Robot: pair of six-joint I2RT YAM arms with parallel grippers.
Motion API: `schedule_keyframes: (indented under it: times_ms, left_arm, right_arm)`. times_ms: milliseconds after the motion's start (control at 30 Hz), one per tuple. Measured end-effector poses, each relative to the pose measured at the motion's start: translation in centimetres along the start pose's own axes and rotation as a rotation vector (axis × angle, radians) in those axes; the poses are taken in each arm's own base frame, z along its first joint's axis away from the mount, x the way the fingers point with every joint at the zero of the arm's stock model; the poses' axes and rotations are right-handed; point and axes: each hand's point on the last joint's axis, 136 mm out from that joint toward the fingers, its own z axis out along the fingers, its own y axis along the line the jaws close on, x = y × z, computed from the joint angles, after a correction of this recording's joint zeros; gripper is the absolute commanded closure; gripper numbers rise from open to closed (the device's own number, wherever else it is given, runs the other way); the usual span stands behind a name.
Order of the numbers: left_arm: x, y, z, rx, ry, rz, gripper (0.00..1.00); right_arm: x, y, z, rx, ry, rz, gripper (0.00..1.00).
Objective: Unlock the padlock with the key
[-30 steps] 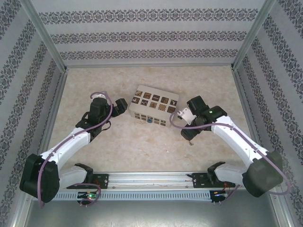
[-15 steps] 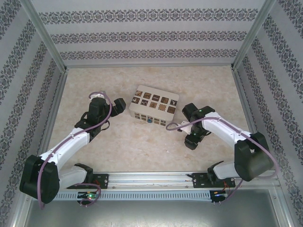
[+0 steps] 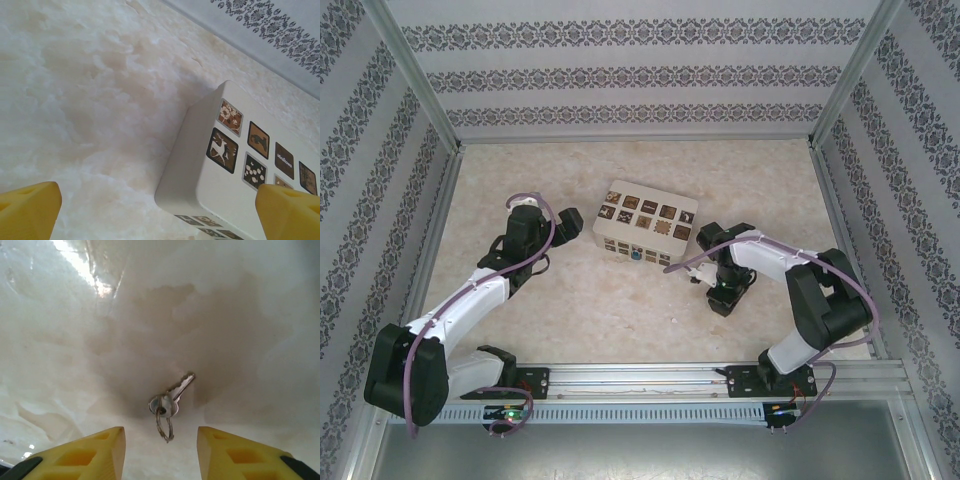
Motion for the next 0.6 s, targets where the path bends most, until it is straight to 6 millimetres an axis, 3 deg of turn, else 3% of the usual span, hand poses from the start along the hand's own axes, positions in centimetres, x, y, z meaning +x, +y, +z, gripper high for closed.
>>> schedule_keyframes:
  times_ms: [600]
  left_arm:
    - [-0.06,0.54,0.01,-0.015,0.002,-0.003,0.01]
  right_arm:
    - [-0.61,-0.37,0.53,0.0,0.007,-0.001,0.96]
